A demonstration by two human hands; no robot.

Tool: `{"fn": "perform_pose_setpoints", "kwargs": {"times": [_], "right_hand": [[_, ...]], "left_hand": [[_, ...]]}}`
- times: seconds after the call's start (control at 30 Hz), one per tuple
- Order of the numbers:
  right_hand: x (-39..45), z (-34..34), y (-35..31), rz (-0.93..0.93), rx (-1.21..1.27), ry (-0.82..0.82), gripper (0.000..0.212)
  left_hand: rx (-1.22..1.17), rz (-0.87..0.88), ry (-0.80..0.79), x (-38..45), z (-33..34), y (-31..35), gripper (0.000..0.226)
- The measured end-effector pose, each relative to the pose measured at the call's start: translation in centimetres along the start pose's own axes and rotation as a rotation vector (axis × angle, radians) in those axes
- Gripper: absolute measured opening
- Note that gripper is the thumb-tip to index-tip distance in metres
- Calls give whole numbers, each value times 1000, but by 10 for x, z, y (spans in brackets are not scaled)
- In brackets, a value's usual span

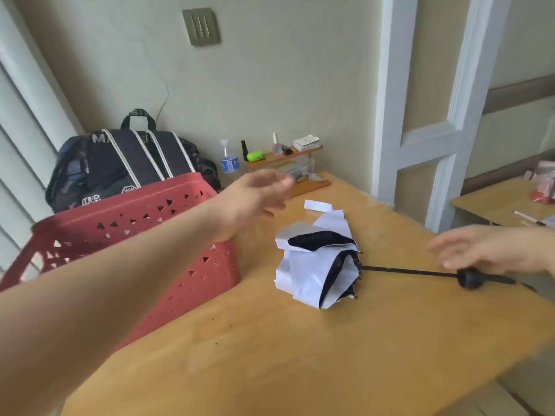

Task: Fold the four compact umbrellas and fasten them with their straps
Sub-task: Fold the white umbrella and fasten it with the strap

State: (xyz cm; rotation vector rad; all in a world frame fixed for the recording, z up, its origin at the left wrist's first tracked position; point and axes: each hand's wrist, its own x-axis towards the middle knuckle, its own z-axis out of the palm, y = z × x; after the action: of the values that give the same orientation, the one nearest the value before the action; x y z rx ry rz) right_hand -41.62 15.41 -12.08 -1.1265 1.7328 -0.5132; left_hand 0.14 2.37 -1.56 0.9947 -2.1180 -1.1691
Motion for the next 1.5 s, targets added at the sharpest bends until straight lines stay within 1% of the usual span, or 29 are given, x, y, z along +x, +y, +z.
{"fn": "perform_pose_setpoints", "kwargs": {"times": [0.03, 0.1, 0.13, 0.17, 0.2, 0.27, 0.3, 0.33, 0.37, 0.4, 0.43, 0.5, 0.57, 0.6, 0.63, 0.67, 0.7, 0.77, 0.83, 0.87, 0.9, 0.93, 1.0, 1.07, 1.1, 1.2, 1.3, 1.4, 1.5], "right_hand": [[-6, 10, -4, -75, -208, 54, 76], [-6, 37, -8, -172, -585, 200, 70], [-5, 54, -9, -231, -722, 301, 71], [-2, 72, -9, -277, -814, 380, 72], [4, 88, -7, -319, -863, 438, 73], [18, 118, -6, -377, -848, 506, 72], [27, 129, -6, -400, -748, 538, 67], [37, 137, -7, -438, -607, 571, 57], [45, 143, -9, -455, -467, 617, 39], [52, 145, -11, -445, -361, 647, 19], [57, 144, -13, -422, -294, 657, 11], [65, 138, -17, -413, -255, 649, 17], [68, 133, -18, -410, -259, 638, 11], [71, 132, -17, -414, -280, 637, 8], [74, 133, -15, -411, -325, 641, 7], [78, 135, -13, -400, -395, 657, 9], [81, 137, -11, -397, -470, 693, 13], [90, 141, -3, -444, -545, 792, 17], [93, 145, 2, -505, -539, 880, 13], [94, 146, 4, -542, -550, 918, 11], [95, 148, 6, -576, -574, 949, 10], [93, 150, 7, -593, -601, 965, 10], [87, 155, 5, -601, -666, 969, 12], [80, 158, 2, -619, -703, 974, 10], [76, 161, 0, -629, -704, 976, 6], [61, 177, -7, -609, -628, 899, 31], [45, 197, -12, -620, -455, 838, 50], [27, 210, -18, -614, -238, 750, 61], [11, 221, -24, -611, -169, 653, 74]], "left_hand": [[120, 4, -114, -11, 7, -22, 58], [460, -24, -312, -31, 31, -65, 112], [574, -47, -329, -40, 45, -87, 131], [593, -68, -282, -45, 59, -105, 140], [544, -85, -198, -47, 73, -119, 142], [429, -67, 8, -44, 96, -132, 131], [376, -22, 121, -40, 103, -135, 118], [314, 25, 235, -35, 106, -133, 101], [241, 51, 333, -31, 106, -127, 86], [167, 43, 387, -26, 104, -119, 79], [98, 22, 414, -21, 101, -109, 78], [-122, -71, 426, -6, 90, -83, 81], [-587, -165, 379, 9, 73, -53, 73], [-828, -173, 336, 13, 65, -37, 65], [-975, -126, 313, 12, 61, -25, 60], [-982, -32, 315, 11, 58, -22, 59], [-872, 69, 337, 6, 58, -21, 62], [-442, 251, 372, -4, 63, -43, 65], [14, 322, 375, -11, 71, -81, 62], [194, 323, 359, -15, 75, -100, 65], [283, 308, 341, -20, 78, -115, 72], [267, 271, 323, -24, 81, -129, 80], [51, 143, 283, -34, 86, -140, 84], [-128, 37, 209, -38, 89, -147, 73], [-154, 19, 187, -38, 89, -151, 68], [-114, 26, 240, -42, 90, -148, 60], [-92, 56, 355, -48, 90, -142, 66], [-109, 89, 342, -61, 89, -138, 75], [-68, 103, 342, -75, 89, -141, 67]]}}
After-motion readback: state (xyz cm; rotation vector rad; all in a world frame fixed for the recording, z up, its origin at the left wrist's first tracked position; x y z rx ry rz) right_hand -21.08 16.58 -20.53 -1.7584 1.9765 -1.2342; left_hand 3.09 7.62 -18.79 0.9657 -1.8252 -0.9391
